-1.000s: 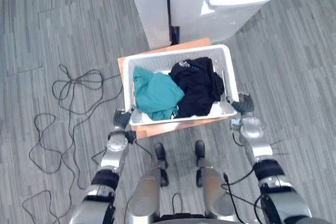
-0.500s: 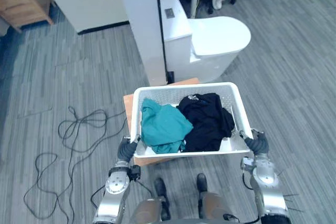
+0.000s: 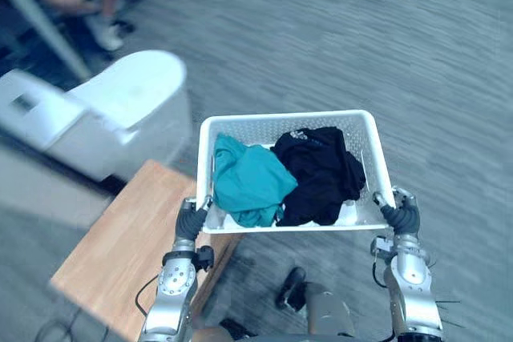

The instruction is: Pick up the laundry basket with both hands and put the clothes into the washing machine.

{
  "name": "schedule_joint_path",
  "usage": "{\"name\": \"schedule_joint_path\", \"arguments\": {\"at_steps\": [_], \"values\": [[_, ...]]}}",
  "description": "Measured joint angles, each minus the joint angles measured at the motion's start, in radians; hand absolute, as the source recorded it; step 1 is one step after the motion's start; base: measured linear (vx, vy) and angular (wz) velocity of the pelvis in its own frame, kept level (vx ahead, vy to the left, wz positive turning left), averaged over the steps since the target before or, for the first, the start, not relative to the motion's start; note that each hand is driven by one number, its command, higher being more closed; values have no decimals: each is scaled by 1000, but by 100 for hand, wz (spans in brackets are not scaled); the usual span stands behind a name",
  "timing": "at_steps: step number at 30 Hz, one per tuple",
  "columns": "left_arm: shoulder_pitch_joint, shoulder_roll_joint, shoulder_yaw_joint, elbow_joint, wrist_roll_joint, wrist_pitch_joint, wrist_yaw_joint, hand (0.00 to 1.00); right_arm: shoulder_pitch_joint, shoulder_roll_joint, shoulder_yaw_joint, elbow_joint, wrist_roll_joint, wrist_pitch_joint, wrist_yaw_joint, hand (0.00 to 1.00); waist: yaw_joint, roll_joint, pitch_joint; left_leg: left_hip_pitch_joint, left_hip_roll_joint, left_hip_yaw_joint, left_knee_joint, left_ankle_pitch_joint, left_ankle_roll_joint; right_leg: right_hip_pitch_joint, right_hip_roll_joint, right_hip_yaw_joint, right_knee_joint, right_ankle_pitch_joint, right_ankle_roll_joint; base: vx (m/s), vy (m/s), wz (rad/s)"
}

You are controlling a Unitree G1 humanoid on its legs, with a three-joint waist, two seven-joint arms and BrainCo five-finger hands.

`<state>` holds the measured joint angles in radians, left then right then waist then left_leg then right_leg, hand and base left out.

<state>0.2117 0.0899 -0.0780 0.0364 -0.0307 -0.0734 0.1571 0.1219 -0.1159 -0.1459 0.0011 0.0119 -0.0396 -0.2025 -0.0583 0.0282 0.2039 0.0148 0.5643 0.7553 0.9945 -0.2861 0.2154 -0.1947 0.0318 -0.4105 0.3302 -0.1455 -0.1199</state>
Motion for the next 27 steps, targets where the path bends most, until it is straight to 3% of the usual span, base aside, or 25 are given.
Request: {"name": "schedule_joint_path", "arguments": {"at_steps": [1,3,4,6,8,9,10,11,12,13,14,15,16,17,18,19,20,21,22,25,27], "values": [[9,-13,4,8,-6,0,3,100,2,-7,3,0,0,5,-6,100,21,2,0,-82,-79,-207,74,-18,-43,34,38,66,-15,-3,-12,248,-15,-198],[28,-30,5,13,-6,0,14,100,2,-21,12,0,0,7,-10,100,43,1,0,-153,-205,-387,84,-42,-88,66,53,139,-24,-5,-14,236,76,-156],[58,-47,7,13,-6,-1,21,100,4,-39,29,0,-1,7,-10,100,55,1,0,-224,-336,-521,25,-65,-126,108,53,213,-45,-6,-12,271,117,-153],[69,-49,6,12,-6,-3,22,100,9,-50,35,0,-2,8,-8,100,72,7,2,-298,-420,-612,-124,-64,-136,151,46,267,-81,-9,-7,300,157,-123],[73,-52,9,6,-6,-3,23,100,9,-59,42,-2,-3,8,-9,100,79,12,1,-356,-468,-679,-323,-28,-196,180,35,293,-123,-13,-1,294,180,-66],[74,-59,18,4,-6,-3,22,100,9,-61,44,-4,-4,8,-10,100,82,17,1,-379,-484,-686,-466,17,-260,202,33,312,-152,-17,7,257,161,-34],[74,-64,21,2,-5,-2,21,100,9,-63,45,-5,-6,8,-11,100,85,21,1,-384,-483,-685,-537,41,-282,214,33,317,-165,-23,18,367,209,-50],[76,-73,30,-1,-5,-1,20,100,10,-60,48,-5,-9,10,-13,100,105,17,2,-371,-483,-657,-591,148,-268,237,24,342,-182,-35,39,442,225,-44],[75,-81,33,-2,-5,2,20,100,10,-57,49,-7,-16,11,-15,100,116,9,-2,-352,-498,-619,-606,200,-213,256,6,362,-192,-54,70,568,274,-38],[75,-85,33,-8,-5,4,19,100,9,-58,48,-9,-20,11,-15,100,117,6,-4,-352,-499,-610,-590,196,-188,261,-6,363,-189,-67,90,514,241,-16],[76,-92,33,-21,-4,5,19,100,7,-59,46,-9,-23,11,-15,100,126,1,-8,-350,-516,-586,-541,150,-118,260,-35,366,-147,-99,134,530,242,-13],[77,-97,30,-22,-4,10,19,100,8,-54,46,-9,-24,12,-13,100,130,-3,-9,-332,-536,-563,-507,100,-87,241,-68,377,-45,-145,182,556,259,-17],[81,-97,31,-22,-5,12,21,100,5,-49,46,-9,-26,14,-11,100,129,-2,-9,-319,-549,-556,-499,76,-82,212,-83,386,47,-164,215,651,306,-5],[84,-86,28,-22,-5,18,18,100,9,-33,42,-7,-38,16,-9,100,120,-3,-8,-272,-581,-556,-505,42,-71,136,-118,390,278,-173,294,657,290,27],[84,-73,21,-22,-5,23,18,100,16,-24,37,3,-45,18,-9,100,102,-3,-8,-212,-616,-572,-522,17,-53,60,-166,383,505,-149,326,558,213,41],[85,-68,18,-21,-5,27,18,100,16,-21,38,15,-47,18,-9,100,94,-4,-8,-174,-630,-578,-540,8,-51,33,-186,373,598,-153,307,597,160,46],[91,-58,11,-21,-5,28,20,100,18,-13,36,31,-54,19,-9,100,82,-1,-8,-101,-645,-591,-581,0,-43,-10,-220,332,682,-165,238,590,105,36],[93,-47,8,-21,-5,28,20,100,20,-5,35,33,-54,19,-9,100,67,5,-10,-42,-648,-615,-633,0,-43,-55,-239,282,674,-186,202,574,81,31],[89,-42,6,-22,-5,27,20,100,21,-4,34,33,-53,19,-9,100,64,6,-10,-16,-647,-624,-660,0,-43,-82,-243,260,652,-193,191,530,34,30],[66,-25,-13,-21,-5,28,19,100,21,0,13,33,-52,19,-8,100,42,9,-8,81,-615,-666,-753,-18,-77,-222,-205,205,389,-170,175,527,-29,28],[35,-12,-33,7,-5,28,19,100,26,4,-5,34,-52,19,-10,100,36,20,2,157,-583,-669,-800,-39,-117,-249,-156,204,71,-22,193,563,-101,28]]}}
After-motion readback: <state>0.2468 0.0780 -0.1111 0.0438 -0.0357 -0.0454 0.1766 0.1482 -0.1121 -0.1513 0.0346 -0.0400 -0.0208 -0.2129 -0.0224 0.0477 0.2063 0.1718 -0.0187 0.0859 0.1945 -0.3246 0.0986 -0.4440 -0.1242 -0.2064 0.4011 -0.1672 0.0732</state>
